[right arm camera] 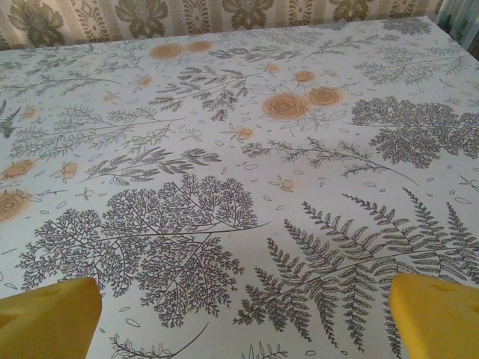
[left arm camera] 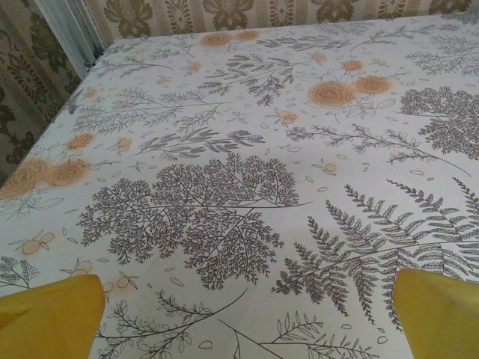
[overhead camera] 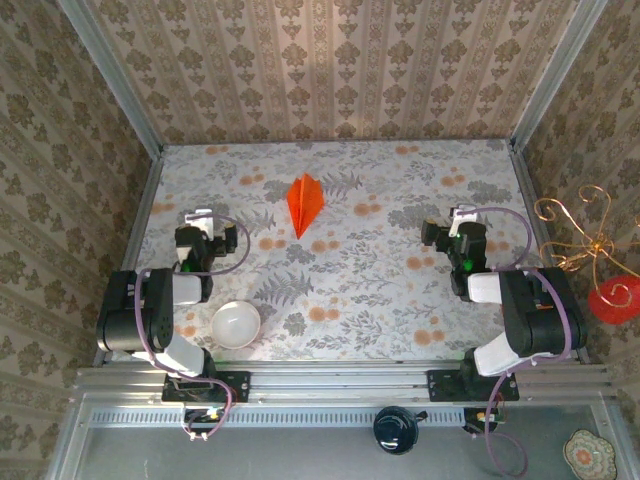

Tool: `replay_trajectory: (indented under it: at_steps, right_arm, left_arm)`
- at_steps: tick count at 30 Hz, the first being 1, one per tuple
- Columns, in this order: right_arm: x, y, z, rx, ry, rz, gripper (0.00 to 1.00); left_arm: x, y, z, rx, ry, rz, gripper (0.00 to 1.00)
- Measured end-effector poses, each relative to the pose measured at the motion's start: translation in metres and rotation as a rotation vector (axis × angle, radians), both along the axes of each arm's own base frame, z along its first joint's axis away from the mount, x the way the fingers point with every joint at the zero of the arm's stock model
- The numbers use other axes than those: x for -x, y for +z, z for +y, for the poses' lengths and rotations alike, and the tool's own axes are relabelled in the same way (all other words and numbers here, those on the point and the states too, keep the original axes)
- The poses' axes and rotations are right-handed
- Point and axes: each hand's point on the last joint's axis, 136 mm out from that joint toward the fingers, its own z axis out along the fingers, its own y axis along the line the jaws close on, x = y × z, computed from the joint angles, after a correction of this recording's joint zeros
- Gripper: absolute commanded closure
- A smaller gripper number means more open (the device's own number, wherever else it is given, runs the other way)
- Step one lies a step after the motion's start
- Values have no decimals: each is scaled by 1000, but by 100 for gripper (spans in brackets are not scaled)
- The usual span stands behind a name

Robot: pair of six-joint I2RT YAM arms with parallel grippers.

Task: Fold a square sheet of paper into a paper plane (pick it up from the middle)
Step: Reset both arms

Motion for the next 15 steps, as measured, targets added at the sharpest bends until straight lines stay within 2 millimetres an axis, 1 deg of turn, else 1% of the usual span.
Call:
replay_trajectory:
  at_steps: [15]
  right_arm:
    - [0, 0, 0, 0, 0, 0, 0]
  left_arm:
    - [0, 0, -1, 4, -15, 1, 0]
